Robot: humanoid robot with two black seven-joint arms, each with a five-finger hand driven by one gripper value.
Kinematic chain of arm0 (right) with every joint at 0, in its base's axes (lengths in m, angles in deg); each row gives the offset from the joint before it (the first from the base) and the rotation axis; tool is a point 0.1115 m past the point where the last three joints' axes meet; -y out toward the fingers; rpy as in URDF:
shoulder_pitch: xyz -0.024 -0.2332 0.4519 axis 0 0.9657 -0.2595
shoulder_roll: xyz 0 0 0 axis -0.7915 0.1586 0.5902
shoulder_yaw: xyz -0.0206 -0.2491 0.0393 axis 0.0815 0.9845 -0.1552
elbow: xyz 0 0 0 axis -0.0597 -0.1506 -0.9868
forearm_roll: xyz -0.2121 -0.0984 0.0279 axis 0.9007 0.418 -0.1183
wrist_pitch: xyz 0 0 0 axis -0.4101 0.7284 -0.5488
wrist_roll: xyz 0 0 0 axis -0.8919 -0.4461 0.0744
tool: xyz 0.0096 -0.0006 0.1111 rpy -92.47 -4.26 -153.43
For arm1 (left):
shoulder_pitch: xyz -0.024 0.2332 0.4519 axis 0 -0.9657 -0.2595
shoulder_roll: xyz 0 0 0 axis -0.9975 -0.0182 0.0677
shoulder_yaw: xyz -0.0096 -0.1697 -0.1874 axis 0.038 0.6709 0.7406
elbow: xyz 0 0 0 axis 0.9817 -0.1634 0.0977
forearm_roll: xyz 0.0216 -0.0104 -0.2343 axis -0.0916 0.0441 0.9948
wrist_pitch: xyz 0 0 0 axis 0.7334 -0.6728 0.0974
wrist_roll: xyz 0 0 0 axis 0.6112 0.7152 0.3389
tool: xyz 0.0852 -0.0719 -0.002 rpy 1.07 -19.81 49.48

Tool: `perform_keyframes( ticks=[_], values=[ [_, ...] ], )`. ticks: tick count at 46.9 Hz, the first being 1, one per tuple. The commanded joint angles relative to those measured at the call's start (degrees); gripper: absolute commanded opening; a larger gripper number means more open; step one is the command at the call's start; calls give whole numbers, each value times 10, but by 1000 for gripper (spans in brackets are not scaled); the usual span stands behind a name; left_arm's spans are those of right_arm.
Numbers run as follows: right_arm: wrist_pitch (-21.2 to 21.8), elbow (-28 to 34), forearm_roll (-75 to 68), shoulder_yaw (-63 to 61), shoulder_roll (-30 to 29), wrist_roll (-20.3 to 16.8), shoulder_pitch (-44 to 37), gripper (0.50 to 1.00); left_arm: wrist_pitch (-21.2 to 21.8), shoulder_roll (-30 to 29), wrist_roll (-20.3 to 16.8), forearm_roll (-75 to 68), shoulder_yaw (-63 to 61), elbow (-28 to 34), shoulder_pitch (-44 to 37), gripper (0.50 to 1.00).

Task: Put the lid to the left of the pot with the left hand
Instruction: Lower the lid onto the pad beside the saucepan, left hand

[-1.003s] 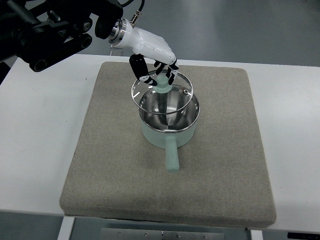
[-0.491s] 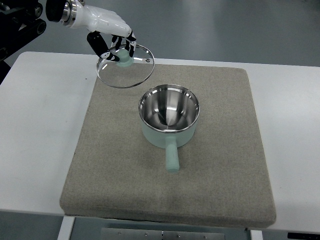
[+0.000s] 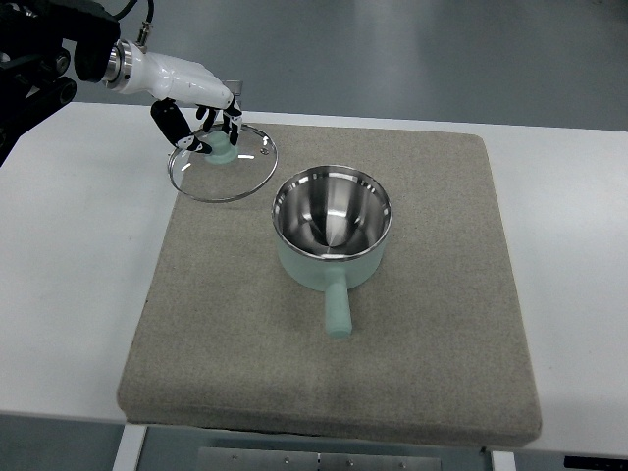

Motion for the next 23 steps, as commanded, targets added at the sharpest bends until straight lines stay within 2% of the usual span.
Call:
perform_keyframes(
  ticks=[1,8,23],
  values=[
    [0,0,0,0,0,0,0,924,3,2,0,0,0,0,-8,500],
    [0,0,0,0,0,0,0,924,31,4,0,-1,0,11,-27,500],
    [0,0,0,0,0,0,0,924,38,6,0,-1,0,34,-54,500]
  ],
)
